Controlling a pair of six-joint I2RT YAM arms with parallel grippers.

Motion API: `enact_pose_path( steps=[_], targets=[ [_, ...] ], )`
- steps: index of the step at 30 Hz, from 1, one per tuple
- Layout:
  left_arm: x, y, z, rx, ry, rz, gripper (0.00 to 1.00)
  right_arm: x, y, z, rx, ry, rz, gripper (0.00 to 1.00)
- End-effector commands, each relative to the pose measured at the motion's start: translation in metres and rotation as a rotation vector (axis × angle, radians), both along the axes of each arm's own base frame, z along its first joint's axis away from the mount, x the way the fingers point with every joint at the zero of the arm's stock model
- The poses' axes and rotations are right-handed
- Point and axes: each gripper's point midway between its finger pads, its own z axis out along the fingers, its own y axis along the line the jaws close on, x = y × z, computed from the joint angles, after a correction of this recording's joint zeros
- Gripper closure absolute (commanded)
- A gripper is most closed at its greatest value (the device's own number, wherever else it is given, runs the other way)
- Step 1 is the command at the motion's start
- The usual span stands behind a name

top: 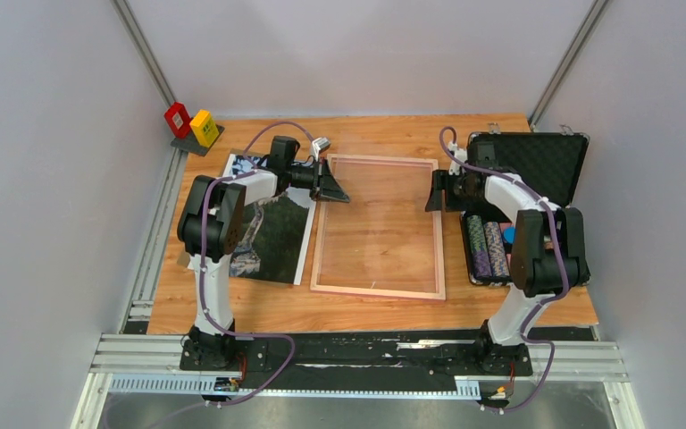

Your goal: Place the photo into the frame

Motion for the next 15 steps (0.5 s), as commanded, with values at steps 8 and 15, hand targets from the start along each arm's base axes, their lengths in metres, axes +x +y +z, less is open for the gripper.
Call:
enact_pose_path(
  steps=[8,15],
  targets=[
    [0.003,-0.004,0.003,-0.006,-0.056,-0.013,1.00,0.009,0.005,-0.010,-0.053,0.009,0.000,0.39],
    [0.002,-0.003,-0.002,0.010,-0.032,0.006,1.00,0.010,0.002,-0.022,-0.076,0.034,-0.007,0.43]
  ],
)
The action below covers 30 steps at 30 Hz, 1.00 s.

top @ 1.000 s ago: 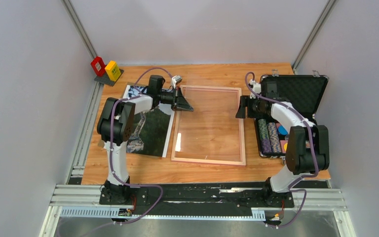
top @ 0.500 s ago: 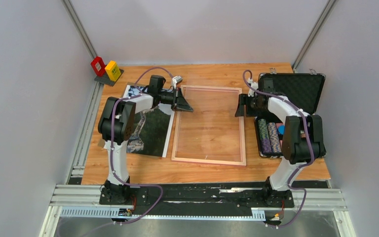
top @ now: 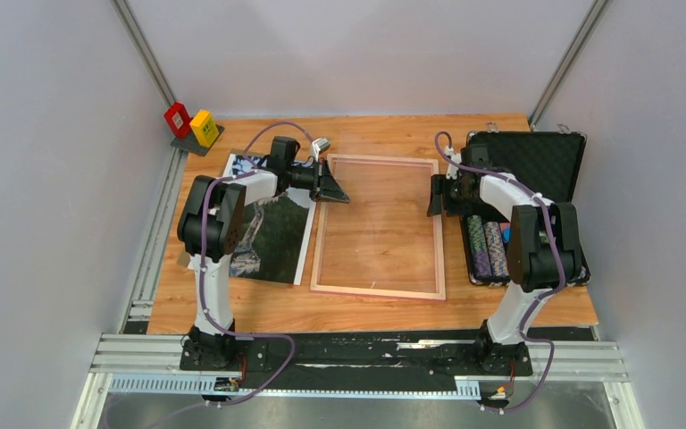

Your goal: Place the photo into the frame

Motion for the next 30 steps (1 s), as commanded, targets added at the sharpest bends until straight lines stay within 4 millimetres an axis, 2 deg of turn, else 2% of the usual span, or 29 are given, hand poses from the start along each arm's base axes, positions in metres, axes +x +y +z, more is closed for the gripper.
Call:
enact_pose_path(
  steps=[1,13,30],
  targets=[
    [0.000,-0.003,0.001,0.001,-0.026,-0.002,1.00,0.012,0.006,-0.005,0.002,-0.014,0.014,0.43],
    [-0.001,-0.001,-0.016,0.053,0.037,0.034,1.00,0.010,0.018,-0.009,0.070,0.016,0.048,0.46],
    [-0.004,-0.001,-0.028,0.065,0.123,0.070,1.00,0.003,0.031,-0.015,0.133,0.055,0.082,0.46]
  ],
)
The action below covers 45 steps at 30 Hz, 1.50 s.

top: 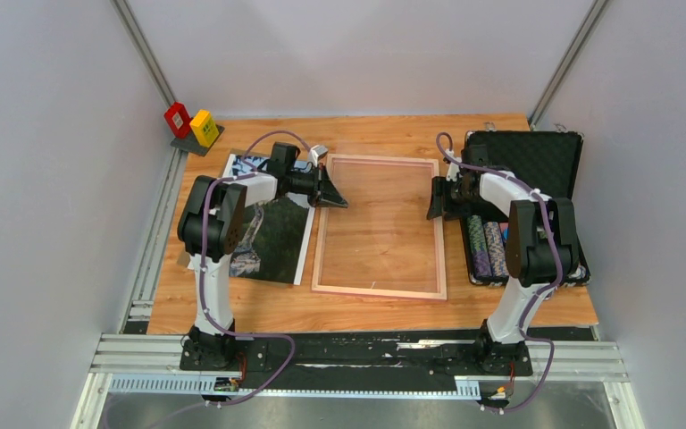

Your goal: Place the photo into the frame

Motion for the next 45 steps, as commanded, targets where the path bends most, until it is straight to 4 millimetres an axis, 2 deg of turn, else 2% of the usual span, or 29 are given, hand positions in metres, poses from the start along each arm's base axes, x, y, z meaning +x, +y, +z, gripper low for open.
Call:
enact_pose_path(
  steps=[1,12,21,26,38,45],
  targets=[
    [-0.003,-0.005,-0.010,-0.005,0.048,0.011,1.00,0.010,0.028,-0.004,0.102,-0.029,0.087,0.46],
    [-0.009,-0.005,-0.015,-0.015,0.125,0.034,1.00,0.007,0.028,-0.009,0.101,-0.012,0.090,0.46],
    [-0.004,-0.006,-0.012,-0.009,0.103,0.035,1.00,0.007,0.028,-0.010,0.100,-0.008,0.088,0.44],
    [-0.003,-0.006,-0.016,0.010,0.089,0.035,1.00,0.008,0.028,-0.011,0.100,-0.003,0.085,0.41],
    [-0.002,-0.004,-0.028,0.065,0.082,0.046,1.00,0.013,0.018,-0.020,0.034,0.009,0.061,0.43],
    [-0.003,-0.003,-0.037,0.094,0.103,0.046,1.00,0.012,0.022,-0.023,0.010,0.014,0.072,0.43]
  ],
)
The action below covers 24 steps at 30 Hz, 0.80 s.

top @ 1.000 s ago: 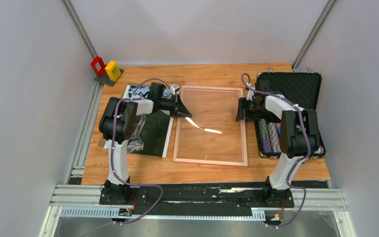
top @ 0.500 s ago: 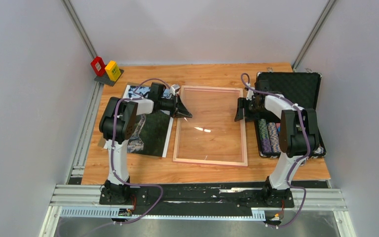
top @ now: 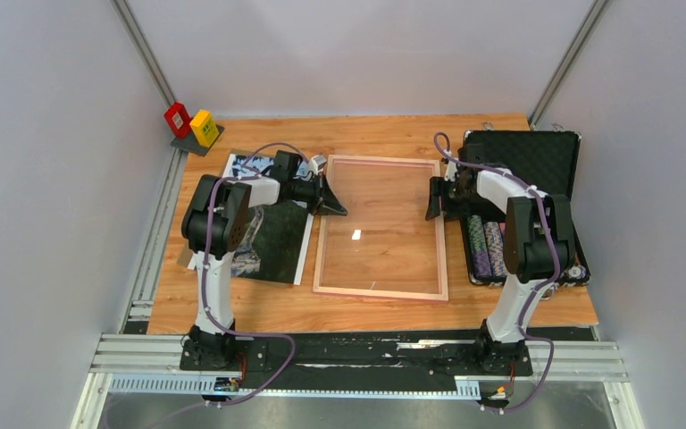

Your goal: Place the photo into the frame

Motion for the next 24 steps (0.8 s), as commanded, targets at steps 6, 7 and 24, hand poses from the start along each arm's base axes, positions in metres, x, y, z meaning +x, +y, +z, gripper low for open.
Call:
enact_pose_path(
  steps=[6,7,24],
  targets=[
    [-0.002,-0.006,-0.010,0.030,-0.012,-0.026,1.00,0.012,0.023,-0.023,0.003,-0.015,0.078,0.43],
    [-0.002,-0.006,-0.011,0.035,-0.011,-0.026,1.00,0.012,0.023,-0.024,0.000,-0.014,0.079,0.43],
    [-0.003,-0.002,-0.014,0.081,-0.018,-0.025,0.87,0.012,0.025,-0.037,-0.134,-0.019,0.111,0.47]
  ],
)
